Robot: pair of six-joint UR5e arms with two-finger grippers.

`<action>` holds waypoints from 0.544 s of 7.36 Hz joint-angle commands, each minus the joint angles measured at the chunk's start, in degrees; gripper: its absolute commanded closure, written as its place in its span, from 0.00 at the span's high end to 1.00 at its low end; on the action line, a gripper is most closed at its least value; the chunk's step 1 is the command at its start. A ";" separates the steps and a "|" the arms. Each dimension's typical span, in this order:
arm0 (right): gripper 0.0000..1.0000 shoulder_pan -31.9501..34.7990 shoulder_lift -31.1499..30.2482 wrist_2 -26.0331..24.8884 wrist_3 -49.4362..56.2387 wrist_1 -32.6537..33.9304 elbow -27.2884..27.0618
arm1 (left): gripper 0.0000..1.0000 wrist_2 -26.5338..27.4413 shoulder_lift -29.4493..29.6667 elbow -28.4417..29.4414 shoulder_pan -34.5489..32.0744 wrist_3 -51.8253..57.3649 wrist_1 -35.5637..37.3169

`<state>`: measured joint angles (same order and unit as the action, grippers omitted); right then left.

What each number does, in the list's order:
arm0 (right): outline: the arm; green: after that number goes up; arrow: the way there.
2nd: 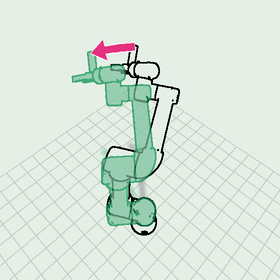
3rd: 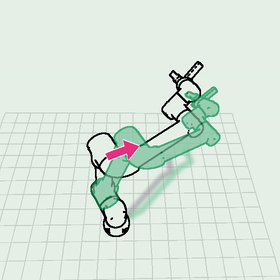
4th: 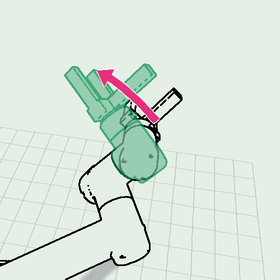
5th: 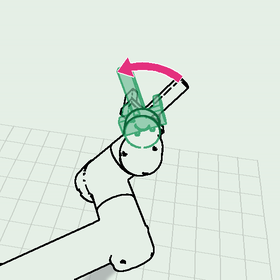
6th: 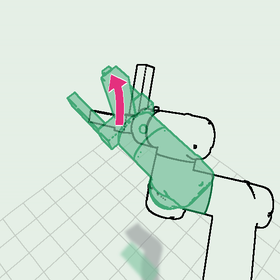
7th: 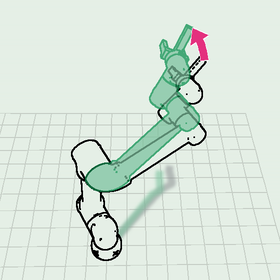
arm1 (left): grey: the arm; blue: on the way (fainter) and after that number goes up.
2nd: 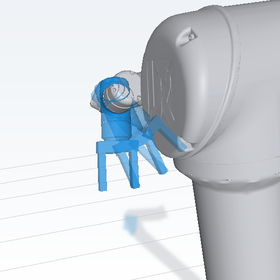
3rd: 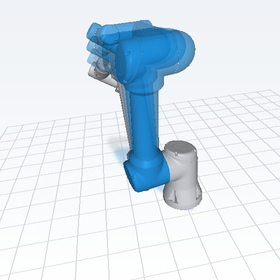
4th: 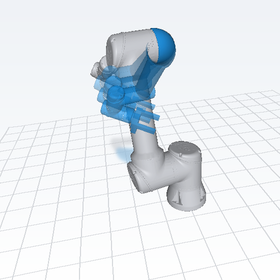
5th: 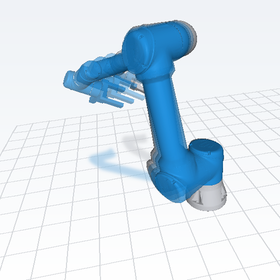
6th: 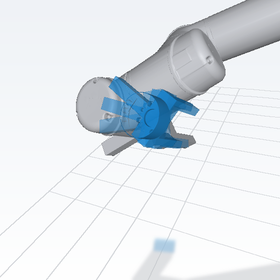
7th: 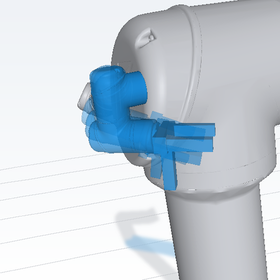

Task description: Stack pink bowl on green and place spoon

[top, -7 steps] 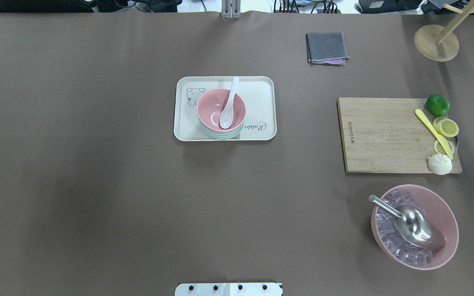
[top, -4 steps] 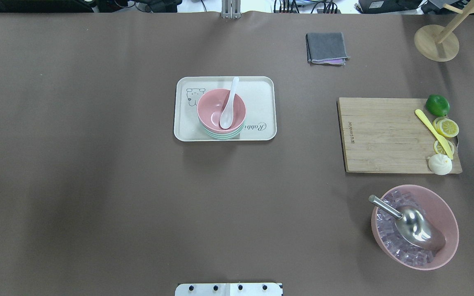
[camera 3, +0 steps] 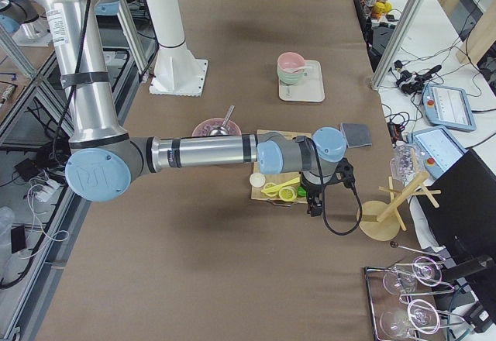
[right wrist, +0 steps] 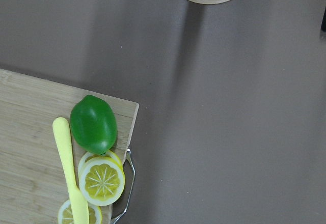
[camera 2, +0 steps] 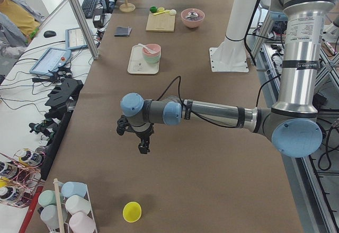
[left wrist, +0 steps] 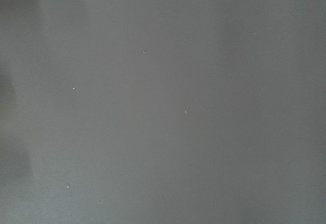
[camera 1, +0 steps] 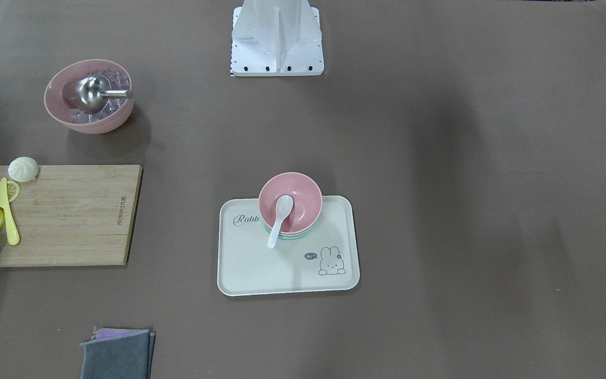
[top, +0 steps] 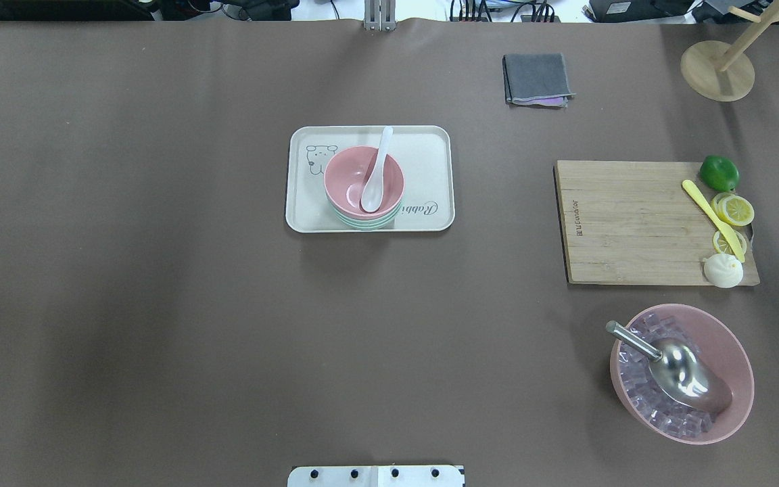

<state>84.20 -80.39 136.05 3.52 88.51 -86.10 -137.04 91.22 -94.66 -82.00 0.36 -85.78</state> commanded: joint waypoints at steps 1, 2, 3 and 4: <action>1.00 0.00 -0.12 0.00 -0.09 -0.09 -0.21 | 0.98 -0.06 0.09 -0.34 0.00 -0.19 -0.09; 1.00 0.00 0.06 0.00 -0.09 -0.09 -0.38 | 0.98 -0.06 0.18 -0.35 0.00 -0.01 -0.09; 1.00 -0.09 0.23 -0.08 -0.18 -0.09 -0.21 | 0.98 -0.06 0.36 0.09 0.00 0.08 -0.17; 1.00 0.00 0.23 -0.08 -0.18 -0.09 -0.38 | 0.98 -0.06 0.27 0.09 0.00 0.08 -0.18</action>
<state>84.17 -80.23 136.00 3.38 88.42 -86.38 -137.11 91.48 -94.70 -82.00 0.39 -85.92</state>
